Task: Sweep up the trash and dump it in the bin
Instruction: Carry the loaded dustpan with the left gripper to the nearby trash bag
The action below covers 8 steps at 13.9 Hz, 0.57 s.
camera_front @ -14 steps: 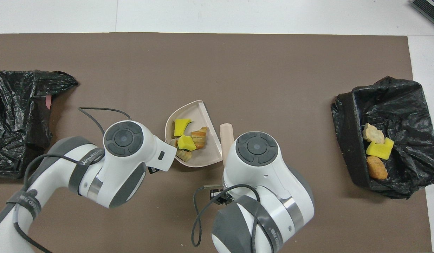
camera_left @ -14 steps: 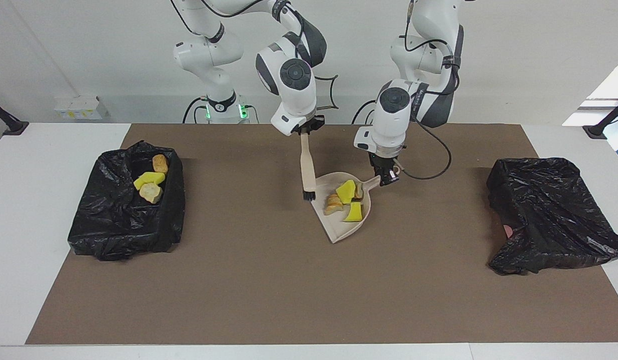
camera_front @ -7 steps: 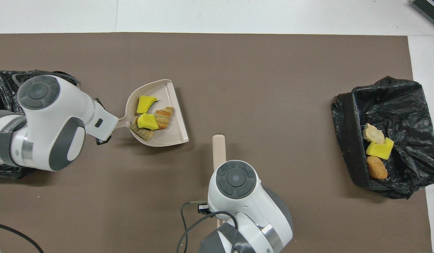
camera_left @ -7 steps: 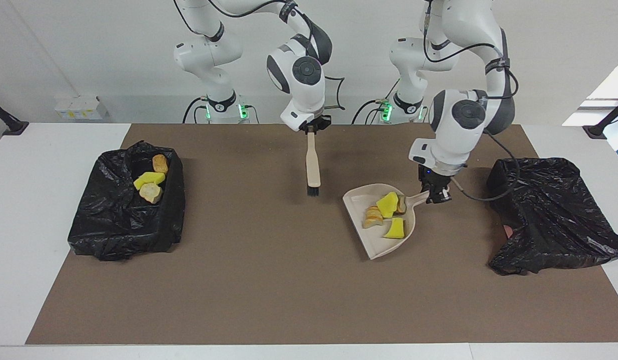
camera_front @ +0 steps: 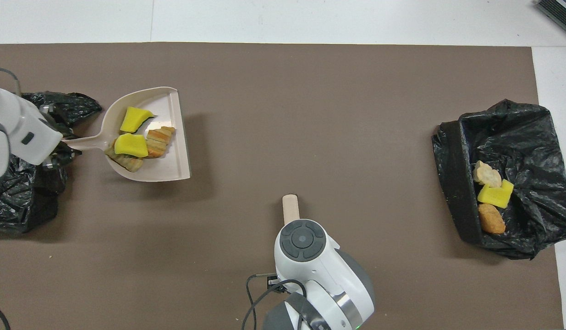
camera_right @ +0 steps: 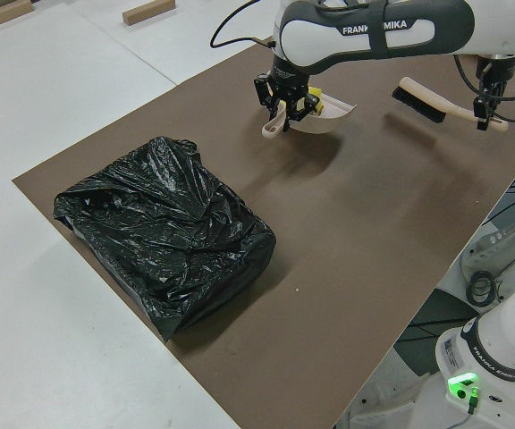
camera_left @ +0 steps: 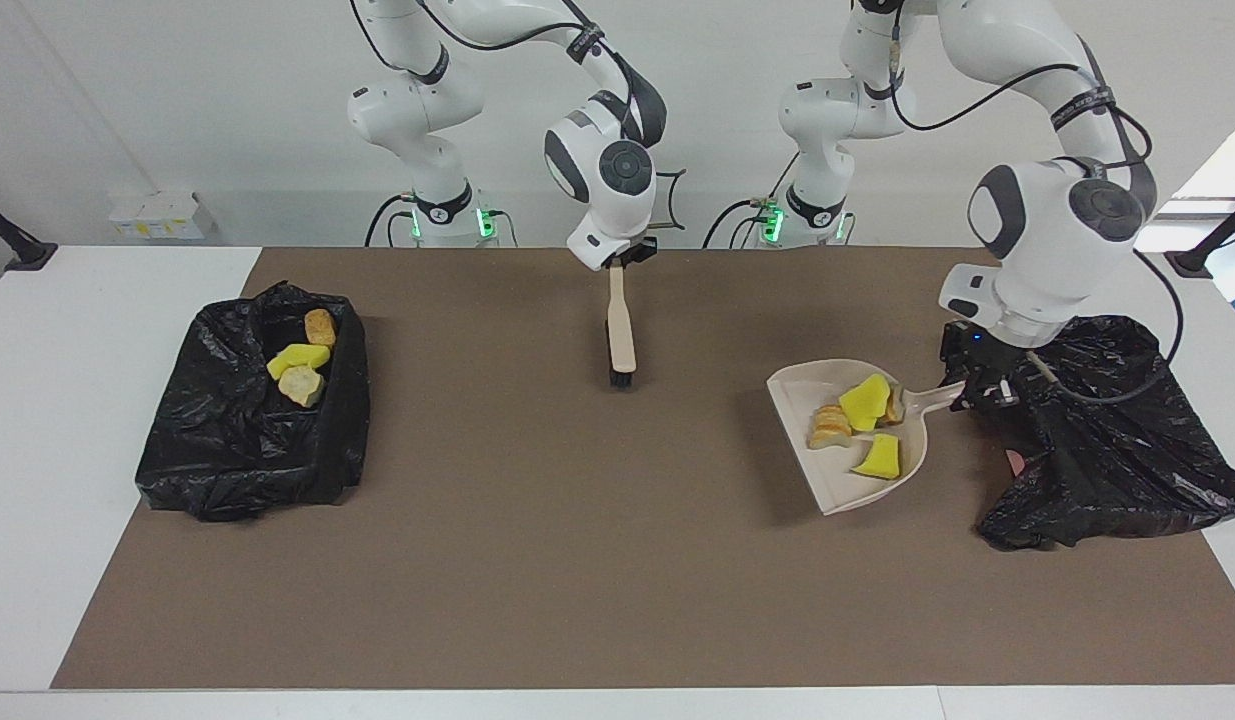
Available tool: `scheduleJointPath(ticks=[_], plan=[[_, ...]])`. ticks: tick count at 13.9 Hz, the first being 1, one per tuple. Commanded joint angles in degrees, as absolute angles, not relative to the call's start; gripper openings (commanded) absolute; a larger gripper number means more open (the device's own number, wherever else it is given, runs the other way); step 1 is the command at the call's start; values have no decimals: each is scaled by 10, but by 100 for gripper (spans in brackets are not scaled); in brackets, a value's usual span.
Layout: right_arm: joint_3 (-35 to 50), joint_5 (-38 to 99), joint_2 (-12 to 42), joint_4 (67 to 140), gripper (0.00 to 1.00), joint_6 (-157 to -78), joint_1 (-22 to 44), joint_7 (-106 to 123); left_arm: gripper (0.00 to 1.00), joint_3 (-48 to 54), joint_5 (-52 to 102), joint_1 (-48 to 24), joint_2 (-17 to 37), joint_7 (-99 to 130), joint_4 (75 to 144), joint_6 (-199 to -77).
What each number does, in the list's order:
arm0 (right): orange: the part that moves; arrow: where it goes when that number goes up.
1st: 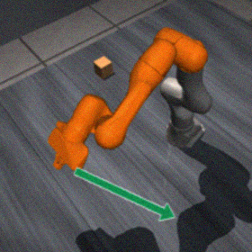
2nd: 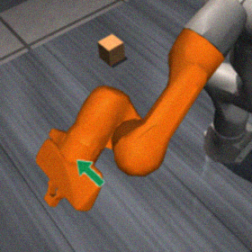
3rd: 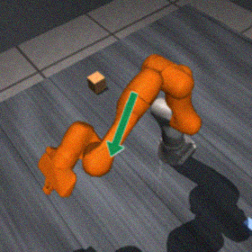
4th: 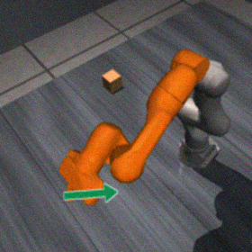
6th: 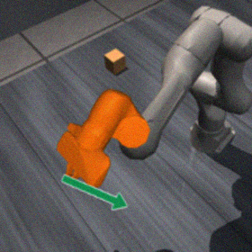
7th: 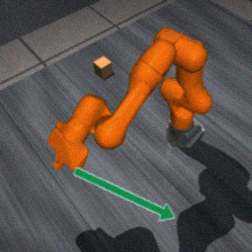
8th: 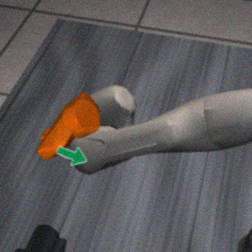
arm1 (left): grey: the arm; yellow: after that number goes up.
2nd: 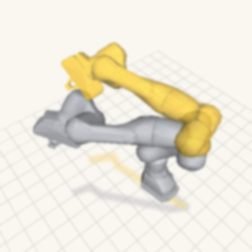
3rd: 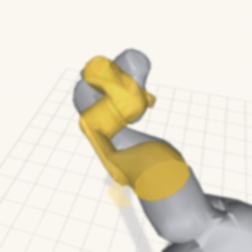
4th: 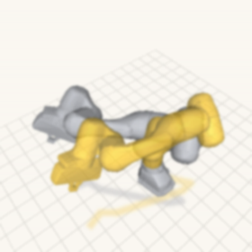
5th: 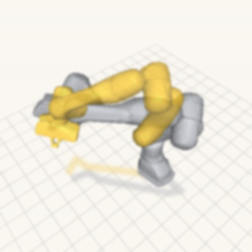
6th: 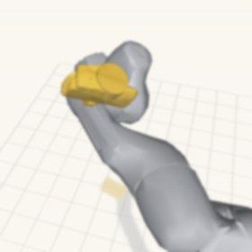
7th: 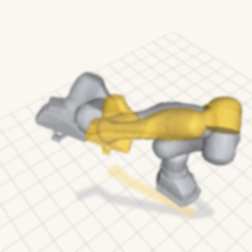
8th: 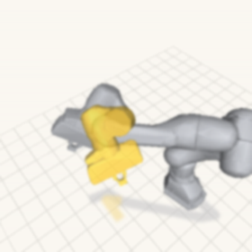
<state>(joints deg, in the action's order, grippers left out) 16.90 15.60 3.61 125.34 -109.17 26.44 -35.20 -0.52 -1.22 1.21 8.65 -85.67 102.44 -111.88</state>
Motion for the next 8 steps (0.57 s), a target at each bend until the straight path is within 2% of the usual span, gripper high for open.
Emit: scheduleJointPath(ticks=[1, 3, 4, 5, 6, 7, 8], plan=[[172, 185, 19, 1282, 0, -1106, 253, -330, 0, 1, -2, 63, 97, -939, 974, -1075], [172, 187, 19, 1288, 10, -1113, 255, -333, 0, 1, -3, 107, 97, -1013, 969, -1070], [172, 187, 19, 1288, 19, -1113, 255, -334, 0, -2, -3, 127, 97, -1051, 968, -1070], [172, 187, 20, 1287, 38, -1113, 256, -330, 0, -2, -4, 155, 98, -1086, 961, -1070], [171, 186, 24, 1281, 44, -1112, 256, -323, 0, -3, -4, 176, 98, -1121, 957, -1070], [171, 186, 25, 1280, 47, -1112, 256, -327, 0, -3, -4, 203, 99, -1155, 949, -1070], [171, 186, 23, 1279, 56, -1112, 256, -330, 0, -3, -6, 225, 104, -1177, 931, -1065]])
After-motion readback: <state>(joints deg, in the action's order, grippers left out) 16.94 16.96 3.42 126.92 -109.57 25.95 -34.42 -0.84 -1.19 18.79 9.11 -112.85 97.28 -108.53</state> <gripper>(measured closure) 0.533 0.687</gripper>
